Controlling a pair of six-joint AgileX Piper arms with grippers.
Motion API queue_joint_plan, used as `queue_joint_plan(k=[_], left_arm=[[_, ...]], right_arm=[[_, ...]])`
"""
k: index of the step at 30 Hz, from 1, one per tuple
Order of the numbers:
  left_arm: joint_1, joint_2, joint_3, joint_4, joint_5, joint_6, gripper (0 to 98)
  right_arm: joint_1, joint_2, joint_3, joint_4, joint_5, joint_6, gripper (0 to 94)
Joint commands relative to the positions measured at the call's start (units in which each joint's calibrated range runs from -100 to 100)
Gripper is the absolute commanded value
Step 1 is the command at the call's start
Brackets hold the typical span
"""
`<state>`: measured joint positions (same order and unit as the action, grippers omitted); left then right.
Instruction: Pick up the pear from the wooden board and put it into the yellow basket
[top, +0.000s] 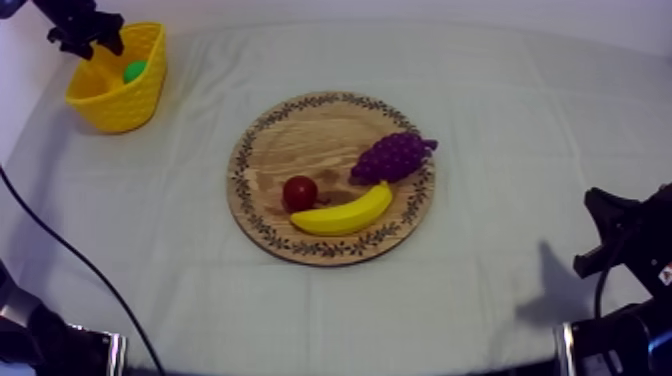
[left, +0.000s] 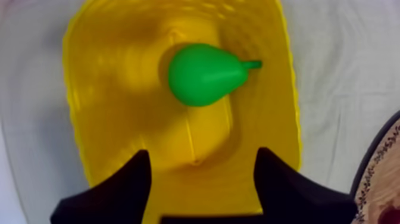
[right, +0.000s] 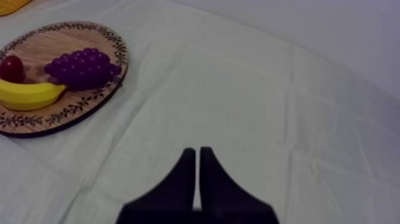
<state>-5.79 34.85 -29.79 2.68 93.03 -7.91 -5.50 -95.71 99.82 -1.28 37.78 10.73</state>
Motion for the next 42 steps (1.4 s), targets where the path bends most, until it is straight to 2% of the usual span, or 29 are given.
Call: queue_joint_plan(k=[1, 12, 22, 29, 36, 42], left_arm=[[0.13, -4.02, 2.85, -0.13, -1.10, -0.05, 55.7], [0.47, -20.93, 17.85, 0.14, -8.87, -0.99, 35.0], [-0.37, -39.40, 38.27, 2.78, -19.77, -4.29, 19.8], [-0.60, -52.73, 50.59, 3.44, -24.50, -5.65, 11.1], [1.79, -67.18, 66.71, 3.19, -34.75, -4.84, 2.4], [2.77, -81.37, 80.98, 2.83, -43.02, -3.06, 0.4]], right_arm=[[-0.01, -0.04, -0.05, -0.01, 0.04, -0.01, 0.4], [-0.01, -0.04, -0.05, -0.01, 0.04, -0.01, 0.4], [-0.01, -0.04, -0.05, -0.01, 0.04, -0.01, 0.4], [-0.01, -0.04, -0.05, -0.01, 0.04, -0.01, 0.4], [-0.01, -0.04, -0.05, -0.01, 0.04, -0.01, 0.4], [-0.01, -0.04, -0.05, -0.01, 0.04, 0.00, 0.4]])
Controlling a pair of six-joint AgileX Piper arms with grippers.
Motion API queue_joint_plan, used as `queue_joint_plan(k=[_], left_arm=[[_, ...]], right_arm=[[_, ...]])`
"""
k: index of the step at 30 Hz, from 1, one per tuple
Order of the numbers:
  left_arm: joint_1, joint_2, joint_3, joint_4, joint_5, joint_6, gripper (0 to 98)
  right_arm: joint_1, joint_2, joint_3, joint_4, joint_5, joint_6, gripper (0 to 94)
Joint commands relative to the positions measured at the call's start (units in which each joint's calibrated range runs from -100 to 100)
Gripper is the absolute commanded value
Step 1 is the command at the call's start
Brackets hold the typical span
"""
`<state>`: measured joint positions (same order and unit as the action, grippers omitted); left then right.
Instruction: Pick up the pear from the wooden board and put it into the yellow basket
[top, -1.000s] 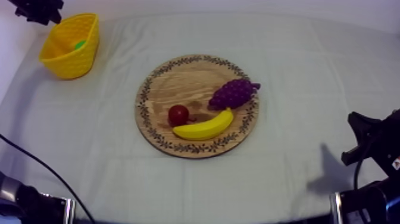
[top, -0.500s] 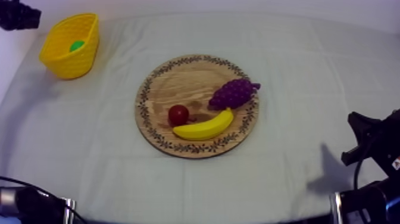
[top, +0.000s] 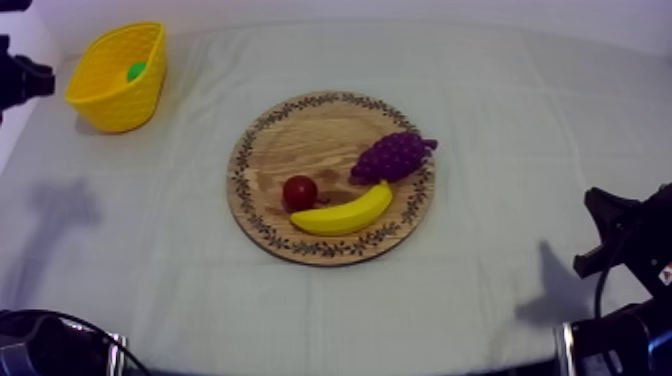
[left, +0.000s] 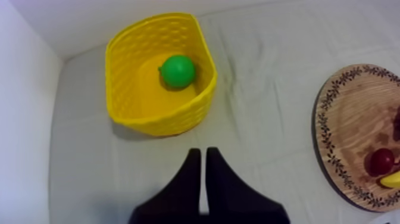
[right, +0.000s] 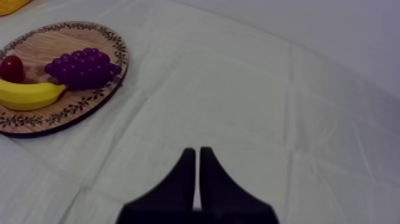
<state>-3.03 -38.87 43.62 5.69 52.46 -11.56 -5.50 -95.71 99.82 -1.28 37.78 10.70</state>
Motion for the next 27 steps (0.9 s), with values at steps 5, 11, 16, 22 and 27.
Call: queue_joint_plan(k=[5, 11, 16, 22, 27], left_arm=[[0.09, -19.74, 19.25, -1.36, -7.08, 4.25, 0.1], [-0.02, -34.62, 35.01, -4.03, -12.91, 9.02, 0.0], [0.09, -45.86, 43.97, -8.13, -13.31, 14.24, 0.0], [-0.41, -56.09, 50.22, -10.24, -10.78, 17.75, 0.0], [-0.61, -60.11, 51.65, -10.36, -8.74, 19.10, 0.0]], right_arm=[[-0.01, -0.04, -0.05, -0.01, 0.04, 0.02, 0.4], [-0.01, -0.04, -0.05, -0.01, 0.04, 0.02, 0.4], [-0.01, -0.04, -0.05, -0.01, 0.04, 0.02, 0.4], [-0.01, -0.04, -0.05, -0.01, 0.04, 0.02, 0.4], [-0.01, -0.04, -0.05, -0.01, 0.04, 0.02, 0.4]])
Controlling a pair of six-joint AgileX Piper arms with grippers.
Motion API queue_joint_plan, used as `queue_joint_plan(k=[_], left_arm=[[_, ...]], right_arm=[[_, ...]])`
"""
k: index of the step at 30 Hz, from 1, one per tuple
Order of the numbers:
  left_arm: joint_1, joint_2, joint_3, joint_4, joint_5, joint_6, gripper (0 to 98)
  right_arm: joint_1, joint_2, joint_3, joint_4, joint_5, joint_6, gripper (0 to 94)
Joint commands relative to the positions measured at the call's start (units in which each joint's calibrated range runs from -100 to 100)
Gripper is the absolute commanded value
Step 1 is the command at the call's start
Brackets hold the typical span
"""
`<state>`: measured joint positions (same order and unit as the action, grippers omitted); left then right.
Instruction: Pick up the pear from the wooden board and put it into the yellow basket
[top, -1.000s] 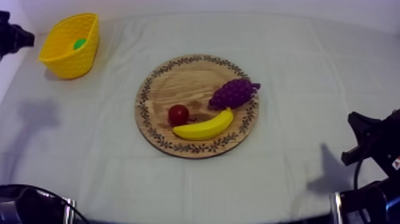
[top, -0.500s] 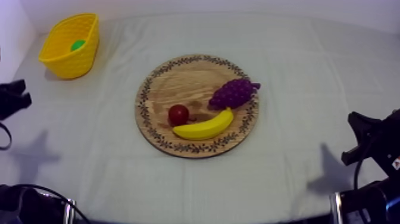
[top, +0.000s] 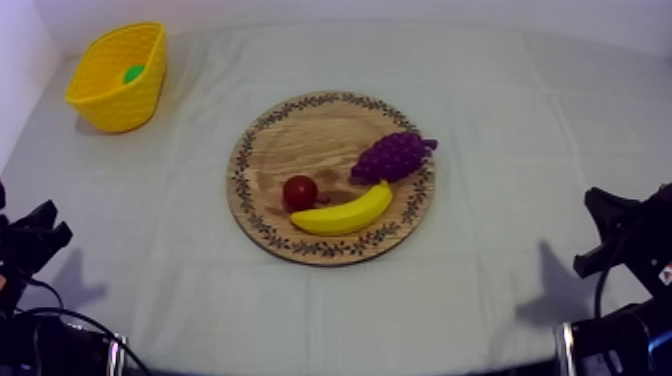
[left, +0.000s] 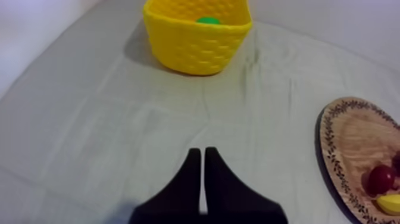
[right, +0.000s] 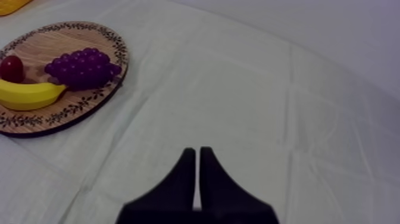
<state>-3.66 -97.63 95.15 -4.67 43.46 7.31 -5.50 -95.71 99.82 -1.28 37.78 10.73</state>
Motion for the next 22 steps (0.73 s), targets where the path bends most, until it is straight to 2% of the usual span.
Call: queue_joint_plan(k=[1, 22], left_arm=[[0.06, -1.60, 0.30, 0.03, 0.49, 0.21, 0.0], [0.22, -2.19, 0.83, 0.20, 1.10, -0.21, 0.0]], right_arm=[[-0.01, -0.04, -0.05, -0.01, 0.04, -0.01, 0.4], [-0.01, -0.04, -0.05, -0.01, 0.04, 0.01, 0.4]])
